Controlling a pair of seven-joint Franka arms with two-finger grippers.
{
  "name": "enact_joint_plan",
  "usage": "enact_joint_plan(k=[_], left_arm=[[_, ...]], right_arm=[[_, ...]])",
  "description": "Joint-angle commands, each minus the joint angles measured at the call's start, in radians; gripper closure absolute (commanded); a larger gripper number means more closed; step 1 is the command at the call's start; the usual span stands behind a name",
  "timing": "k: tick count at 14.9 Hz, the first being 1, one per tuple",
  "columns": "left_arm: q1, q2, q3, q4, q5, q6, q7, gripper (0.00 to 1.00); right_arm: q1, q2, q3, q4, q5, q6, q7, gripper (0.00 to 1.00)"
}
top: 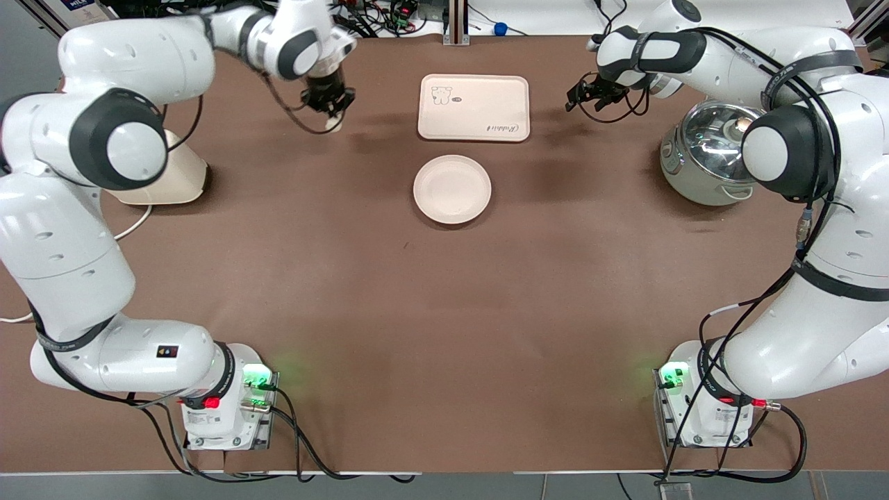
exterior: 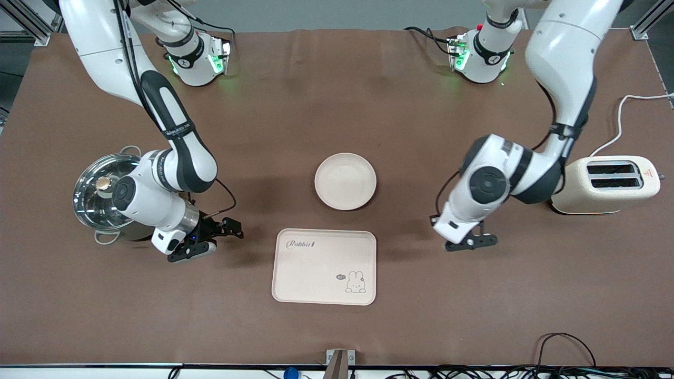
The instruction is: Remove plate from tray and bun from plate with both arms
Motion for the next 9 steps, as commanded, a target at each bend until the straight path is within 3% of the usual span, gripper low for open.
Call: enact_joint_plan(k=[1, 2, 3, 4, 9], left_arm=[[0.101, 0.017, -0.021, -0.111, -0.004, 0.151, 0.079, 0.85], [0.108, 0.026, -0.021, -0.110, -0.002, 0.154, 0.108, 0.63], [0.108, 0.029, -0.020, -0.108, -0.002, 0.156, 0.137, 0.10], [0.114, 0.029, -0.018, -0.107, -0.001, 0.157, 0.146, 0.00], [0.117, 0.026, -0.015, -0.084, 0.004, 0.156, 0.151, 0.00]], right_arm=[[-0.032, 0.005, 0.016, 0.011, -0.013, -0.013, -0.024, 0.00], [-0.041, 0.005, 0.016, 0.011, -0.013, -0.013, -0.029, 0.00], [-0.051, 0.005, 0.015, 0.012, -0.013, -0.013, -0.044, 0.00], [-0.061, 0.004, 0.015, 0.012, -0.013, -0.013, -0.060, 0.00], [-0.068, -0.008, -0.002, 0.018, -0.013, -0.014, -0.052, 0.00]])
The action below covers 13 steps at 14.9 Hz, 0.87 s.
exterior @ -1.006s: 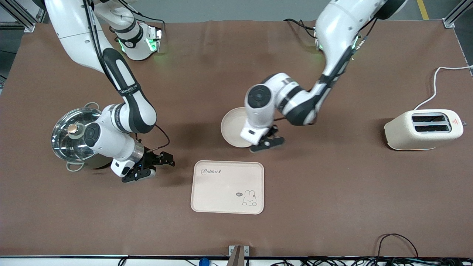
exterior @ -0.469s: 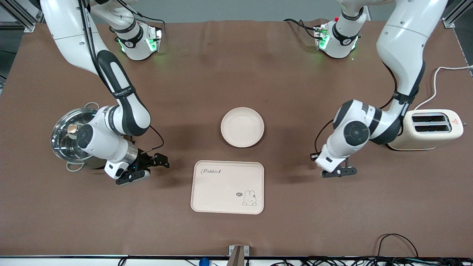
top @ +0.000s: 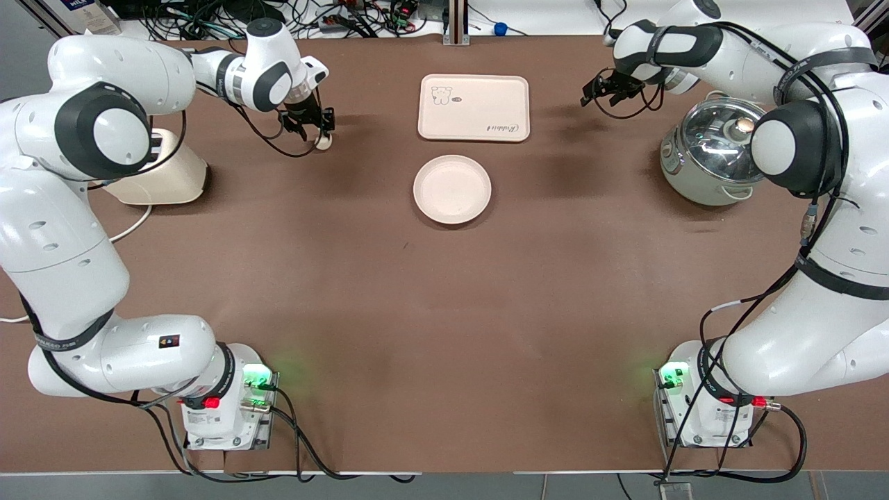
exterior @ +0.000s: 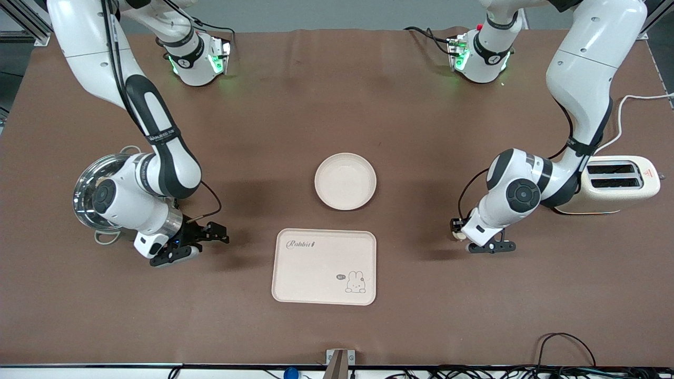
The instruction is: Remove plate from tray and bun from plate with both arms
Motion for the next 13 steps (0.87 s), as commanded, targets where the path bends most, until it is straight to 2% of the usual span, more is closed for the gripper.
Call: enact_joint_plan(k=[1, 4, 6, 8, 10, 13], left_arm=[[0.003, -0.028, -0.003, 0.036, 0.004, -0.010, 0.004, 0.00], [0.031, -0.071, -0.014, 0.076, 0.002, -0.022, 0.011, 0.00], [0.031, -0.122, -0.015, 0.080, 0.002, -0.024, 0.014, 0.00], [0.031, -0.197, -0.028, 0.085, -0.009, -0.053, 0.018, 0.00], [0.031, -0.263, -0.051, 0.154, -0.019, -0.230, 0.027, 0.00], [0.033, -0.341, -0.055, 0.287, -0.137, -0.525, 0.134, 0.00]], right_arm=[[-0.003, -0.011, -0.015, 0.006, -0.012, -0.021, -0.005, 0.00], [0.006, -0.019, -0.061, 0.042, -0.035, -0.115, 0.022, 0.00], [0.018, -0.022, -0.097, 0.106, -0.129, -0.217, 0.094, 0.00], [0.020, -0.046, -0.097, 0.178, -0.230, -0.349, 0.231, 0.00], [0.021, -0.085, -0.094, 0.230, -0.316, -0.438, 0.326, 0.00], [0.023, -0.158, -0.098, 0.238, -0.339, -0.497, 0.351, 0.00]])
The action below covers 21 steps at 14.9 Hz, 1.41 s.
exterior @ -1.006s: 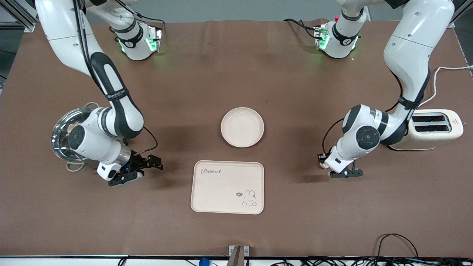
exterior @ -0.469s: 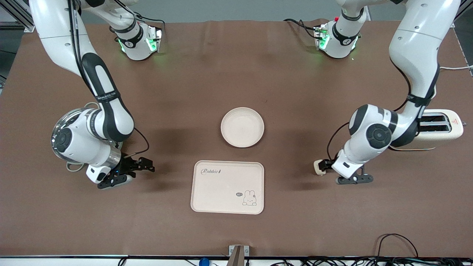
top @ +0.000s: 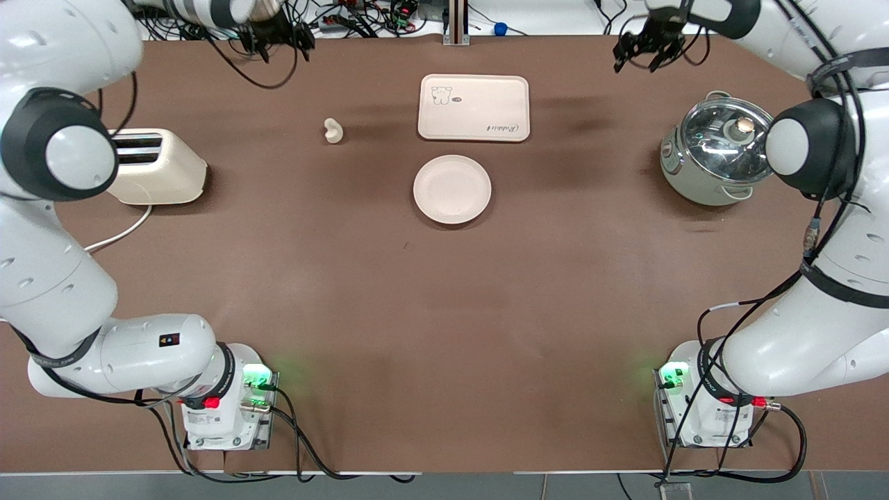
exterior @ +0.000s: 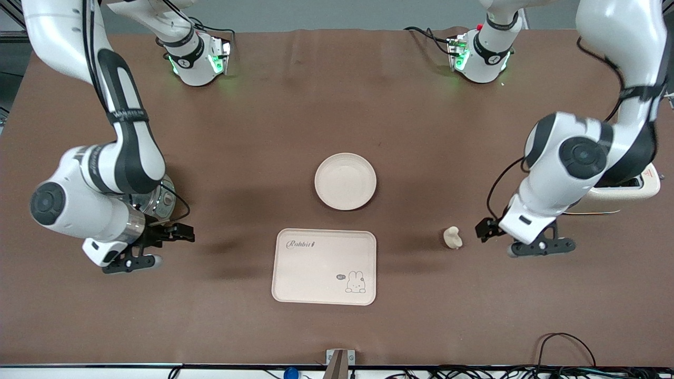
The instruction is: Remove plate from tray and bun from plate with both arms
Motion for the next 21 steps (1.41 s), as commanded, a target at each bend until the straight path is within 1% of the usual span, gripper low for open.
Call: enact_joint_plan(k=[1, 2, 3, 4, 5, 6, 7, 8, 10, 12, 13, 14, 15, 16, 18, 20, 21], left_arm=[[0.029, -0.085, 0.000, 0.082, -0.089, -0.214, 0.126, 0.00], [0.057, -0.119, 0.006, 0.102, -0.118, -0.249, 0.179, 0.00], [0.054, -0.168, 0.047, 0.103, -0.142, -0.274, 0.251, 0.00], [0.028, -0.208, 0.127, 0.101, -0.158, -0.298, 0.340, 0.00], [-0.025, -0.243, 0.210, 0.101, -0.185, -0.315, 0.426, 0.00], [-0.088, -0.283, 0.312, 0.097, -0.210, -0.323, 0.469, 0.00], [-0.146, -0.312, 0.392, 0.086, -0.219, -0.348, 0.483, 0.00], [-0.183, -0.338, 0.442, 0.077, -0.219, -0.384, 0.484, 0.00], [-0.191, -0.399, 0.447, 0.025, -0.219, -0.395, 0.448, 0.00], [-0.196, -0.472, 0.410, -0.063, -0.219, -0.377, 0.372, 0.00], [-0.193, -0.505, 0.401, -0.115, -0.219, -0.350, 0.364, 0.00], [-0.193, -0.510, 0.396, -0.130, -0.219, -0.342, 0.364, 0.00], [-0.193, -0.509, 0.390, -0.131, -0.218, -0.348, 0.364, 0.00], [-0.195, -0.501, 0.390, -0.121, -0.218, -0.357, 0.367, 0.00], [-0.195, -0.475, 0.390, -0.073, -0.218, -0.368, 0.370, 0.00], [-0.192, -0.463, 0.390, -0.060, -0.213, -0.380, 0.376, 0.00], [-0.188, -0.457, 0.391, -0.037, -0.209, -0.380, 0.375, 0.00]], right_arm=[[-0.001, -0.091, -0.010, -0.022, -0.033, -0.050, 0.034, 0.00], [-0.003, -0.125, -0.016, -0.027, -0.039, -0.076, 0.035, 0.00], [-0.004, -0.161, -0.028, -0.027, -0.047, -0.107, 0.037, 0.00], [-0.003, -0.198, -0.039, -0.027, -0.050, -0.145, 0.037, 0.00], [-0.003, -0.237, -0.040, -0.027, -0.064, -0.179, 0.037, 0.00], [-0.004, -0.284, -0.041, -0.028, -0.082, -0.211, 0.038, 0.00], [-0.007, -0.319, -0.045, -0.030, -0.084, -0.248, 0.041, 0.00], [-0.015, -0.355, -0.051, -0.030, -0.086, -0.285, 0.043, 0.00], [-0.036, -0.428, -0.053, -0.036, -0.116, -0.351, 0.041, 0.00], [-0.046, -0.517, -0.053, -0.077, -0.148, -0.389, 0.035, 0.00], [-0.047, -0.566, -0.053, -0.106, -0.165, -0.404, 0.034, 0.00], [-0.047, -0.602, -0.053, -0.125, -0.193, -0.420, 0.028, 0.00], [-0.047, -0.626, -0.053, -0.132, -0.223, -0.440, 0.022, 0.00], [-0.049, -0.637, -0.054, -0.134, -0.230, -0.463, 0.017, 0.00], [-0.056, -0.649, -0.057, -0.152, -0.231, -0.469, 0.015, 0.00], [-0.057, -0.648, -0.057, -0.154, -0.231, -0.471, 0.015, 0.00], [-0.058, -0.646, -0.057, -0.154, -0.231, -0.472, 0.014, 0.00]])
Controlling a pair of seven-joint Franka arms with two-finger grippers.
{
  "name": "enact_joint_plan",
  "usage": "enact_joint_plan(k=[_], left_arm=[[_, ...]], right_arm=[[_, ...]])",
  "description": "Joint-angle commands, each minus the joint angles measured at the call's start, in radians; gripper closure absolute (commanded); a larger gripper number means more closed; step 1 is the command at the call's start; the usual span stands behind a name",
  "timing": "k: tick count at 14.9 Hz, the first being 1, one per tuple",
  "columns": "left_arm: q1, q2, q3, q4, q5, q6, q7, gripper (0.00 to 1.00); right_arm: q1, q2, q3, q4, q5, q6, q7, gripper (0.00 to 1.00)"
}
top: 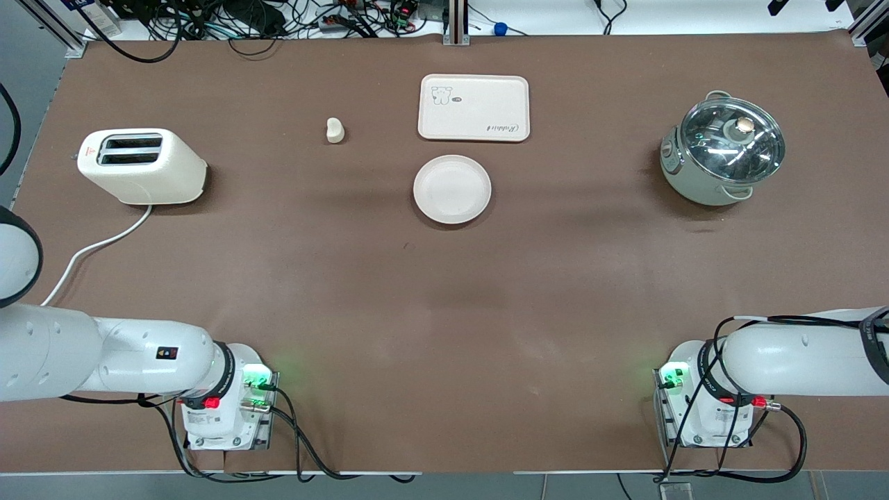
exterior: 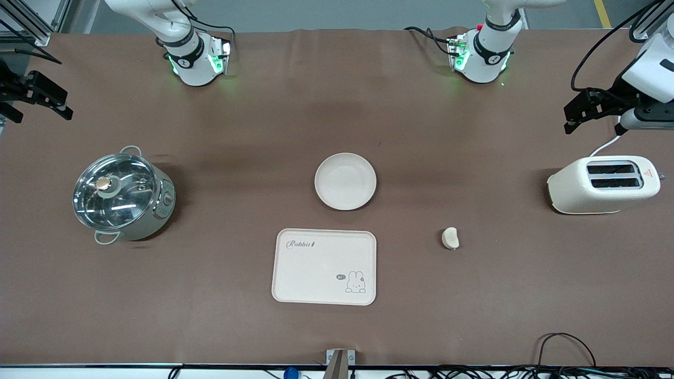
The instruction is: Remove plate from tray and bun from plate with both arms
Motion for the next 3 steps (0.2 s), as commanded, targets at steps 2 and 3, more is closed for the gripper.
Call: enact_joint_plan(k=[2, 3], left_arm=[[0.011, 0.070, 0.007, 0.134, -0.010, -0.067, 0.004, 0.00], [0.011, 0.087, 0.007, 0.154, -0.008, -0.084, 0.007, 0.00]], right_arm=[[-0.014, -0.017, 0.010, -0.032, -0.017, 0.001, -0.009, 0.00], [-0.014, -0.017, 0.010, -0.032, -0.017, 0.000, -0.009, 0.00]])
